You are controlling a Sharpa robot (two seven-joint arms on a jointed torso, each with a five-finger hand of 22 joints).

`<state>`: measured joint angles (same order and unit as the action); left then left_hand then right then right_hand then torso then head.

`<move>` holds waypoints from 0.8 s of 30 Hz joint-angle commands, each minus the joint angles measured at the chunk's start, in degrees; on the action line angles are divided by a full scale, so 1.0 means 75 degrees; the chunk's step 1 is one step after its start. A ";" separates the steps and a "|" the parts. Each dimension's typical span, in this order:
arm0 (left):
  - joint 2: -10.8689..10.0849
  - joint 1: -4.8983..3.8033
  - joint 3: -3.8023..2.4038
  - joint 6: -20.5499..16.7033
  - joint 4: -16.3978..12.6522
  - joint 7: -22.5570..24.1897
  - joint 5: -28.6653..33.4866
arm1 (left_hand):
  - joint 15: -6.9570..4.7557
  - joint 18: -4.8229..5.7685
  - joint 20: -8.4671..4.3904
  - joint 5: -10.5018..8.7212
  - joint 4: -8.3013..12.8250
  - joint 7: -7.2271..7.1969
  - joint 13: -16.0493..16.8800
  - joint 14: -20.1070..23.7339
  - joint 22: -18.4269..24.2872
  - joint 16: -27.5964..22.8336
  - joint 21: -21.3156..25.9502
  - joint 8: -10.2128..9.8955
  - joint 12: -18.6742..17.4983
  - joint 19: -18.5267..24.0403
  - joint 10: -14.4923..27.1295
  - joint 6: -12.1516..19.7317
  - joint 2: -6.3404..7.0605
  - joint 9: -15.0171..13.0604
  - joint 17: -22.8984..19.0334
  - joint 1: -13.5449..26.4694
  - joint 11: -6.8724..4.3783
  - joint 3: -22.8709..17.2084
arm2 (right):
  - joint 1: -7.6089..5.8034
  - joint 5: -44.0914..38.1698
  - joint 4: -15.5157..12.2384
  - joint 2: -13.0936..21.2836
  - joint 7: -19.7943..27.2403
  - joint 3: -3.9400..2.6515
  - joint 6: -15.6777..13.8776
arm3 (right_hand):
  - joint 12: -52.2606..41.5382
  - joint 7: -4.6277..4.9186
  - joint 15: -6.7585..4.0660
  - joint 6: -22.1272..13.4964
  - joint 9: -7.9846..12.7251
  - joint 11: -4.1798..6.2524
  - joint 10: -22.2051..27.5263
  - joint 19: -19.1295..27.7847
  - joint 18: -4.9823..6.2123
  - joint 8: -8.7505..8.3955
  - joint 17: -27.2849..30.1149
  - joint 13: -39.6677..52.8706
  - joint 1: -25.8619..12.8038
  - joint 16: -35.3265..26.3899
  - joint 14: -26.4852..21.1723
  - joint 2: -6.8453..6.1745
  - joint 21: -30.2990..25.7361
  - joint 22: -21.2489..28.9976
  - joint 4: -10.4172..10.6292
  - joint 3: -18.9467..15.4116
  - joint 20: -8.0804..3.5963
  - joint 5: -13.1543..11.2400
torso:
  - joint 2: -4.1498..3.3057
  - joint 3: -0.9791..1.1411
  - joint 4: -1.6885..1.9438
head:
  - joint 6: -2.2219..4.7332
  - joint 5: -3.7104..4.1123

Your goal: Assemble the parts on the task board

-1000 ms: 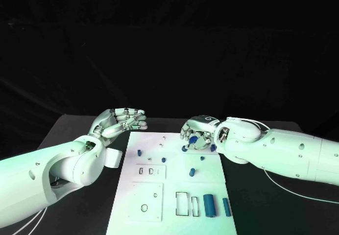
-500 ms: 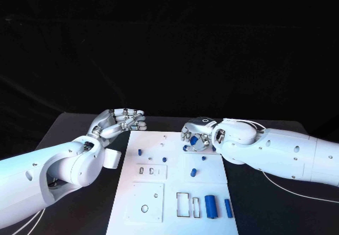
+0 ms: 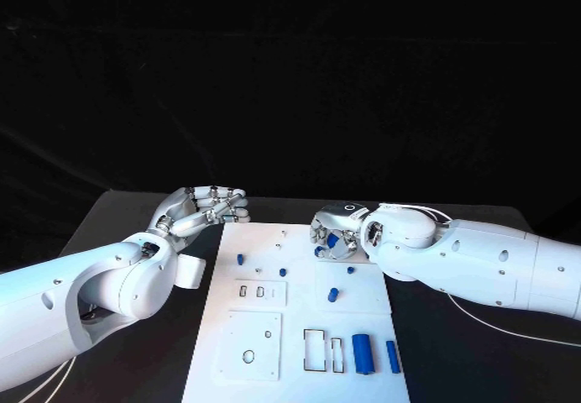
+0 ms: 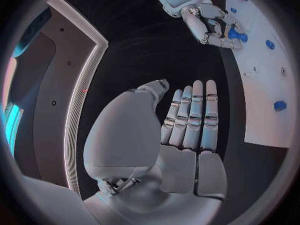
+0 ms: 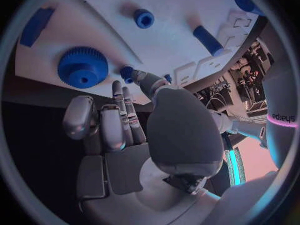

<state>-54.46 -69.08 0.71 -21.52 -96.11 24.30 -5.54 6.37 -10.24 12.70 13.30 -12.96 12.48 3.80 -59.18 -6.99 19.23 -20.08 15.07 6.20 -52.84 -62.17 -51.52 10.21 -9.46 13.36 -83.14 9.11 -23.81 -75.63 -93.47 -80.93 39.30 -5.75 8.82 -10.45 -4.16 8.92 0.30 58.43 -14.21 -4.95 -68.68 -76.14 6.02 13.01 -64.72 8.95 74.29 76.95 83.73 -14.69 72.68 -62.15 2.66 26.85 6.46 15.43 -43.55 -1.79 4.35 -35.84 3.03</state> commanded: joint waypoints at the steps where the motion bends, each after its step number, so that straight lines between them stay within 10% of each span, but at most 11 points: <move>1: 0.0001 -0.0014 -0.0008 0.0188 -0.0001 -0.0006 0.0044 | 0.0034 -0.0024 0.0009 -0.0031 -0.0010 0.0068 -0.0008 0.0040 0.0009 -0.0029 0.0003 -0.0036 -0.0027 0.0005 -0.0020 0.0008 0.0063 0.0009 0.0011 0.0001 0.0044 -0.0043 | 0.0014 -0.0078 0.0006 -0.0018 -0.0032 -0.0001 0.0150 | -0.0058 -0.0038 -0.0014 0.0097 -0.0031 0.0024 -0.0112 -0.0052 -0.0094 0.0071 -0.0045 0.0016 0.0088 0.0086 0.0301 0.0066 0.0085 -0.0078 0.0007 0.0132 -0.0031 0.0047 | -0.0021 -0.0005 0.0009 | 0.0000 -0.0002; 24: 0.0021 -0.0014 -0.0008 0.0250 0.0066 -0.0064 0.0060 | 0.0043 -0.0023 0.0016 -0.0036 -0.0010 0.0086 -0.0008 0.0056 0.0018 -0.0038 0.0013 -0.0053 -0.0061 0.0016 -0.0009 0.0029 0.0076 0.0016 0.0024 0.0023 0.0057 -0.0054 | 0.0068 -0.0065 0.0049 -0.0057 -0.0069 0.0001 -0.0189 | -0.0093 -0.0172 -0.0116 0.0372 -0.0247 0.0154 -0.0454 -0.0117 -0.0139 0.0258 -0.0214 0.0060 0.0259 0.0299 0.0313 0.0238 0.0348 -0.0466 -0.0022 0.0672 -0.0113 -0.0154 | -0.0051 -0.0019 0.0046 | -0.0027 0.0029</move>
<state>-54.42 -69.10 0.71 -20.83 -95.56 23.68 -5.31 6.58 -10.24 12.70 13.30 -12.96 12.69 3.80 -58.96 -6.93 19.23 -20.08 15.07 5.95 -52.84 -62.16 -51.31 10.20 -9.41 13.48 -83.15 9.11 -23.81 -75.27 -93.39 -80.46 38.91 -5.78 8.74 -10.58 -4.61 7.52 -0.25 61.07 -16.11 -3.73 -71.79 -76.86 6.14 14.80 -66.36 9.18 75.80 79.00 84.02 -13.18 75.11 -65.70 2.54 31.83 5.73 14.20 -43.91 -1.92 4.67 -36.09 3.23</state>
